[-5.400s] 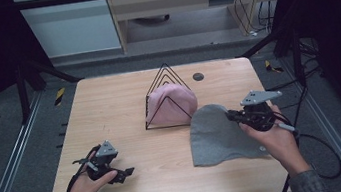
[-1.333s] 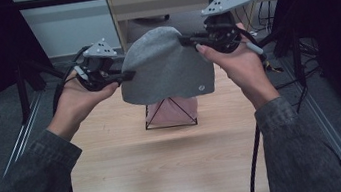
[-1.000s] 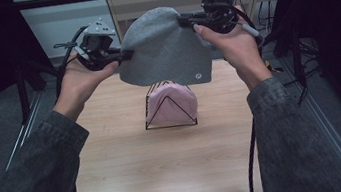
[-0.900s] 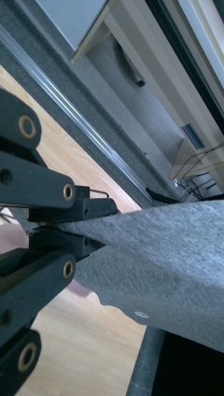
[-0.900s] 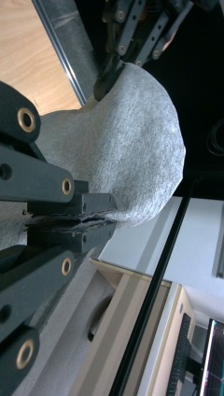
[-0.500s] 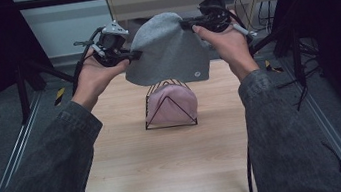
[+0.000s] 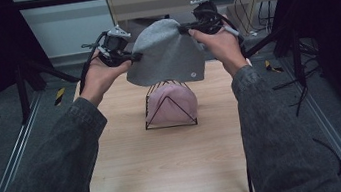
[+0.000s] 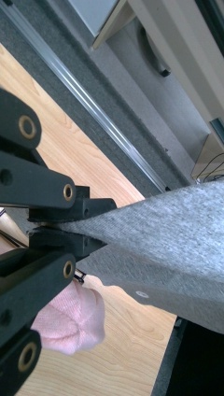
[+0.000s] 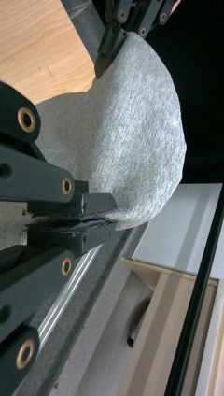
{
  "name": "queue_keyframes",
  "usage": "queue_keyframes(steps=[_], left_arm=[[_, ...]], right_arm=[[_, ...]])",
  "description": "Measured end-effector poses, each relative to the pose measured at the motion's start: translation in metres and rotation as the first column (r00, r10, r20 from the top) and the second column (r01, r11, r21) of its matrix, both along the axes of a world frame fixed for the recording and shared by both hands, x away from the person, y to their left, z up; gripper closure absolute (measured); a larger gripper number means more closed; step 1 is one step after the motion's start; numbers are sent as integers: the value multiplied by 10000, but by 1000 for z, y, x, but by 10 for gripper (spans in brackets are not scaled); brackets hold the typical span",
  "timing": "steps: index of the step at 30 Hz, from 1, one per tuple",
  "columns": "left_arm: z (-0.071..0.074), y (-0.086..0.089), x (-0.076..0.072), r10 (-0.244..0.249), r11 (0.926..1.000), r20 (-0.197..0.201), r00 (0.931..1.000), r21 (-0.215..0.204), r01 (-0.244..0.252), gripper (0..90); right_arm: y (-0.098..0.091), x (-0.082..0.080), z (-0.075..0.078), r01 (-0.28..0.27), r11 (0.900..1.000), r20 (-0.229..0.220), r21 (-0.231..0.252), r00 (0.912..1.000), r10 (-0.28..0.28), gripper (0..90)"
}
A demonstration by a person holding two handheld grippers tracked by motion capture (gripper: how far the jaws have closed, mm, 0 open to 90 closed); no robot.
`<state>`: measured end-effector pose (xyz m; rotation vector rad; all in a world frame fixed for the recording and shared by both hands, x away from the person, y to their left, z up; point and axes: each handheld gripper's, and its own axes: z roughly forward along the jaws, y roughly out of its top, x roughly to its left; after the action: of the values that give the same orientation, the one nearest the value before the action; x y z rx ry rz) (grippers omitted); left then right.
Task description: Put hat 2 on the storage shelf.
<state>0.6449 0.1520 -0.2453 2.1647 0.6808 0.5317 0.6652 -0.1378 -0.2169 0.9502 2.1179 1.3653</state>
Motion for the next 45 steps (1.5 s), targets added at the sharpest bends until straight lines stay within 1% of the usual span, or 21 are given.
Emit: queue_keyframes(steps=[3,10,13,17,24,26,34,45], left_arm=[[-7,1,2,41,10000,-51,10000,-5,-41,873],[-20,8,3,94,9996,-207,9997,-252,-99,873],[-24,10,3,110,9997,-237,9997,-226,-116,873],[-33,11,3,142,9996,-368,9992,-229,-150,873],[-39,8,2,35,9999,-399,9992,-112,-40,872],[-41,7,2,33,9998,-429,9991,-177,-41,872],[-48,6,0,31,9998,-445,9990,-177,-39,873],[-64,7,1,85,9998,-625,9980,-154,-95,872]], right_arm=[[0,0,-3,-100,9999,-43,-45,9999,100,863],[3,-4,-11,-285,9995,-156,-106,9995,283,863],[4,-7,-15,-338,9994,-237,-103,9992,336,863],[6,-9,-24,-362,9992,-367,-149,9987,356,863],[4,-13,-32,-321,9993,-422,-168,9986,314,863],[3,-15,-34,-299,9994,-448,-178,9986,291,863],[0,-17,-40,-308,9994,-562,-152,9980,299,863],[0,-17,-57,-399,9991,-824,-165,9959,384,863]])
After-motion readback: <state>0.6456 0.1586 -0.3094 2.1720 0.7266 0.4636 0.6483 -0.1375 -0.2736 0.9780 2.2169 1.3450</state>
